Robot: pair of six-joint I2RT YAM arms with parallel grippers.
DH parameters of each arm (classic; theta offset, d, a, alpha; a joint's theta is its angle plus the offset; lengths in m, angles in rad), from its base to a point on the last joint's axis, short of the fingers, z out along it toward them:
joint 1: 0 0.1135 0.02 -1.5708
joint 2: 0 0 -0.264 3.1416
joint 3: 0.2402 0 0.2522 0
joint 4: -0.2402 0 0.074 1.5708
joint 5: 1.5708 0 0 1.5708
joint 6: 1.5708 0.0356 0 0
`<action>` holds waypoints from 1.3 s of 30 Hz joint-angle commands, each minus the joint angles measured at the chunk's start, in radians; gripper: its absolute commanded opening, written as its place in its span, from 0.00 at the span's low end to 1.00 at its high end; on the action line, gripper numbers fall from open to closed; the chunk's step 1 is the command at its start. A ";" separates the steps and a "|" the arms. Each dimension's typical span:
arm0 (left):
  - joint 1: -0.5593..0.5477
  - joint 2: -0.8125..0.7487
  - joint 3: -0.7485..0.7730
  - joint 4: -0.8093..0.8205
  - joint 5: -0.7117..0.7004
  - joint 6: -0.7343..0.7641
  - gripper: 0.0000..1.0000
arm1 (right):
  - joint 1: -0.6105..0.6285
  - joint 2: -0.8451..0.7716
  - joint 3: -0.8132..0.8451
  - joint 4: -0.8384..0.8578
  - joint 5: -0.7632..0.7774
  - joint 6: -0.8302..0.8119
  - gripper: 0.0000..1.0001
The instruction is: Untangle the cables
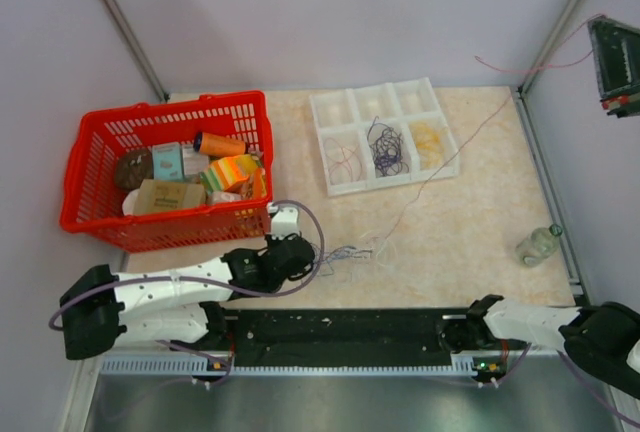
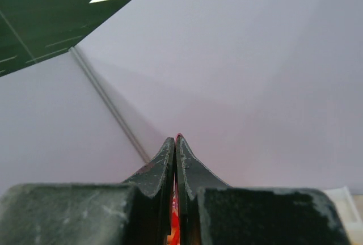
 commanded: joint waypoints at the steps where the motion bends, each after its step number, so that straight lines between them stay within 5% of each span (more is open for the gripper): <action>1: -0.002 -0.095 -0.033 -0.206 -0.103 -0.193 0.00 | 0.011 0.047 0.077 0.124 0.134 -0.231 0.00; 5: -0.004 -0.173 -0.011 -0.345 -0.129 -0.287 0.00 | 0.011 0.039 0.040 0.166 0.134 -0.256 0.00; 10: -0.002 -0.242 0.018 -0.661 -0.177 -0.575 0.00 | 0.011 0.064 0.106 0.374 0.433 -0.584 0.00; 15: -0.004 -0.324 0.043 -0.847 -0.206 -0.716 0.00 | 0.011 0.016 0.076 0.666 0.368 -0.738 0.00; 18: -0.004 -0.367 0.058 -0.895 -0.234 -0.738 0.00 | 0.011 0.041 0.090 0.691 0.357 -0.778 0.00; 21: -0.004 -0.408 0.059 -0.774 -0.241 -0.547 0.00 | 0.011 0.050 0.043 0.607 0.328 -0.713 0.00; 23: -0.004 -0.413 0.073 -0.891 -0.281 -0.682 0.00 | 0.011 0.053 -0.027 0.623 0.367 -0.738 0.00; 28: -0.004 -0.449 0.112 -1.076 -0.260 -0.885 0.00 | 0.011 0.194 0.084 0.930 0.498 -1.143 0.00; 31: -0.004 -0.534 0.098 -0.815 -0.248 -0.534 0.00 | 0.011 0.196 0.135 0.751 0.406 -0.955 0.00; 36: -0.004 -0.657 0.006 -0.387 -0.103 -0.169 0.02 | 0.011 0.046 -0.321 0.608 0.294 -0.551 0.00; 39: -0.004 -0.652 0.016 -0.316 -0.024 -0.062 0.50 | 0.011 0.039 -0.460 0.483 0.286 -0.419 0.00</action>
